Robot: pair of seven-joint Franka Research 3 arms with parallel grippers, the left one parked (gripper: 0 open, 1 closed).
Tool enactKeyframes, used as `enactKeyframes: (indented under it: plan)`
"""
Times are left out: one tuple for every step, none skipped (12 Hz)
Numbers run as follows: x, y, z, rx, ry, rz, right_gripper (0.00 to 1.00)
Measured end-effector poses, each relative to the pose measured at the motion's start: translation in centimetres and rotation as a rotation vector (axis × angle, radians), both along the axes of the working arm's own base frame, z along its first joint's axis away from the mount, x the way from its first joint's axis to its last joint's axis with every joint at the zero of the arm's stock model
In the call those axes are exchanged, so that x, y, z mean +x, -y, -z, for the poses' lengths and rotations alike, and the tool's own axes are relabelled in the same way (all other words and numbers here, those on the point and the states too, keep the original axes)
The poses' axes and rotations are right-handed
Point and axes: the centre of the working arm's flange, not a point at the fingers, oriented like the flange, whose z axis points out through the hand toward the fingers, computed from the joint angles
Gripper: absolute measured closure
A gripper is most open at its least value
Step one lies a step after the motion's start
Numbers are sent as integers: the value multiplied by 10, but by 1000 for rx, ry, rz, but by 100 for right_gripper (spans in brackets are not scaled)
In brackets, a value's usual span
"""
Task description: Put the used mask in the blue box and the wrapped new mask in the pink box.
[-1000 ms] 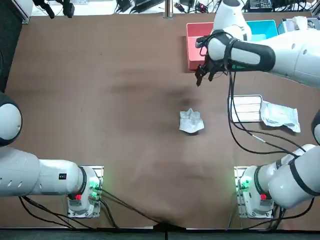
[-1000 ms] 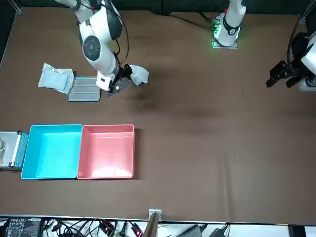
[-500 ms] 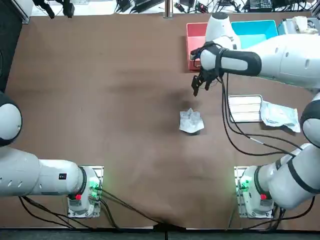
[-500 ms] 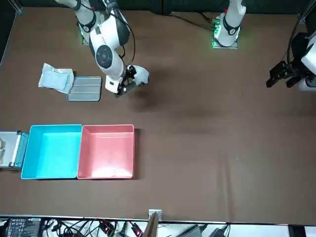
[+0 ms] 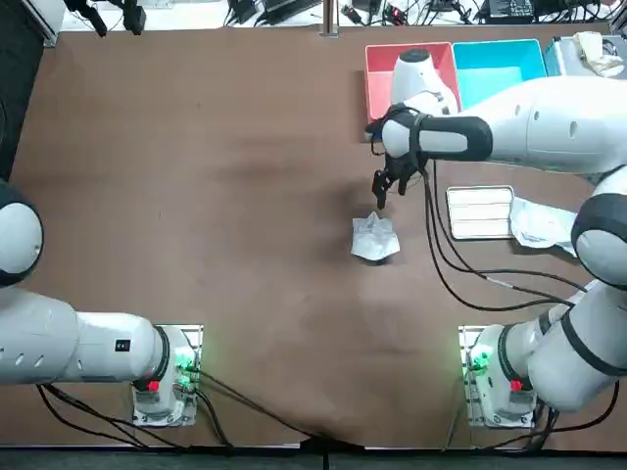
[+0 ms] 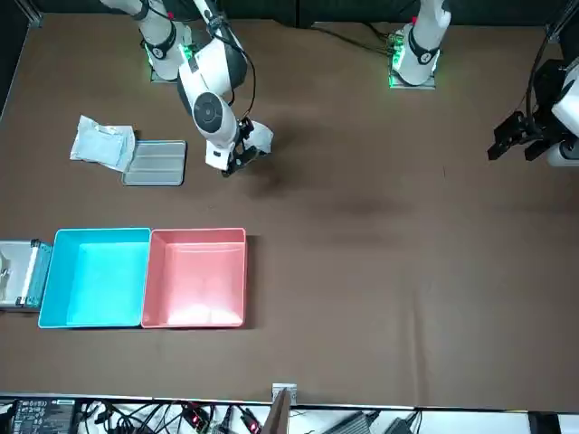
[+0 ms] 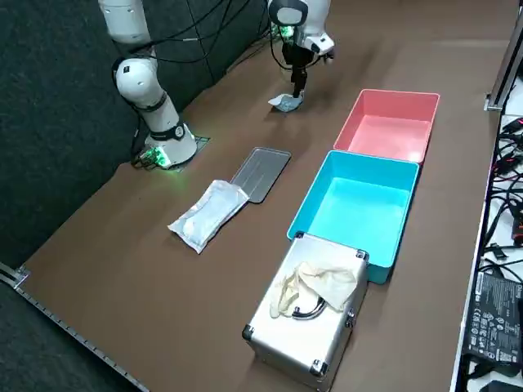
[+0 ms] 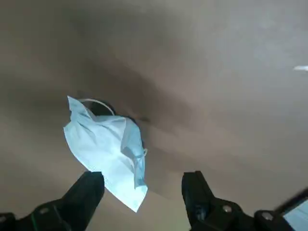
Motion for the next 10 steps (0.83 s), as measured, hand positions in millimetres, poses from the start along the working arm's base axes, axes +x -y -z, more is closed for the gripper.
enactKeyframes:
  plan:
    - [-4,-2,7,-9,-11,-9,1]
    - [-10,-6,20,-23,-30,-26,2]
    - [-13,-8,26,-28,-39,-38,4]
    - [-17,-11,32,-34,-47,-49,4]
    - [-20,-13,38,-42,-56,-58,9]
    - [-24,-16,43,-48,-63,-65,9]
    - [-26,-17,47,-52,-67,-70,14]
    - [-27,-17,50,-56,-70,-72,26]
    - [-27,-17,52,-58,-74,-72,41]
    - [-28,-17,54,-61,-77,-72,53]
